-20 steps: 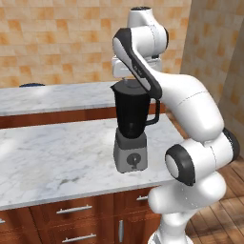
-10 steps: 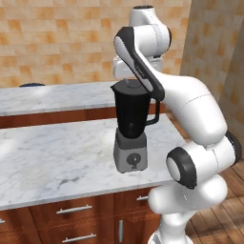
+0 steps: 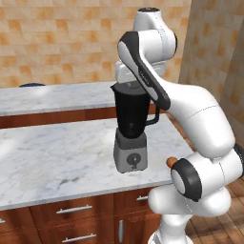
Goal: Open the blender lid, put the tangerine in the blender, close the lid, and start the blender.
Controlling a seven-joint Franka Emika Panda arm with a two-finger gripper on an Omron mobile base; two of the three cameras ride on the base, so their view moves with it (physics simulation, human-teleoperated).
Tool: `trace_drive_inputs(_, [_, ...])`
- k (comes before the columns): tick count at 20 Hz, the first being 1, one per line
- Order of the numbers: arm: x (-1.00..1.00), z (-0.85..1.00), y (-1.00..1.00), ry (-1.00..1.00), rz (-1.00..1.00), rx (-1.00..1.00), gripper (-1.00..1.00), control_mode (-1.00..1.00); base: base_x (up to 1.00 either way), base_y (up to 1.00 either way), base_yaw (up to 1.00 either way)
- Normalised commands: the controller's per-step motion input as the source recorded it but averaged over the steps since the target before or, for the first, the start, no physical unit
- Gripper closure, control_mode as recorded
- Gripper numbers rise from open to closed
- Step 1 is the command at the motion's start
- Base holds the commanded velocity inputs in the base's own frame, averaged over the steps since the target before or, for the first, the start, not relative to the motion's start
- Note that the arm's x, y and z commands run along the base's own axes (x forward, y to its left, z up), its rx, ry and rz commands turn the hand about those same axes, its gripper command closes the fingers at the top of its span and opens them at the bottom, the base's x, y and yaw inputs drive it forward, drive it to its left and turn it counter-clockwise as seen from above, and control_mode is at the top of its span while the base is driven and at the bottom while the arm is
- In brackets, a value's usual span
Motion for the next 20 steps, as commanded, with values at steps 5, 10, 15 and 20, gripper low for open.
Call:
trace_drive_inputs(5, [0.44,-0.01,0.0,0.0,0.0,0.0,-1.0,-1.0,0.0,0.0,0.0])
trace_drive_inputs(10, [0.03,-0.13,0.0,0.0,0.0,0.0,-1.0,-1.0,0.0,0.0,0.0])
trace_drive_inputs(15, [0.0,-0.13,0.01,0.0,0.0,0.0,-1.0,-1.0,0.0,0.0,0.0])
trace_drive_inputs(20, [0.08,-0.14,0.0,0.0,0.02,0.0,-1.0,-1.0,0.0,0.0,0.0])
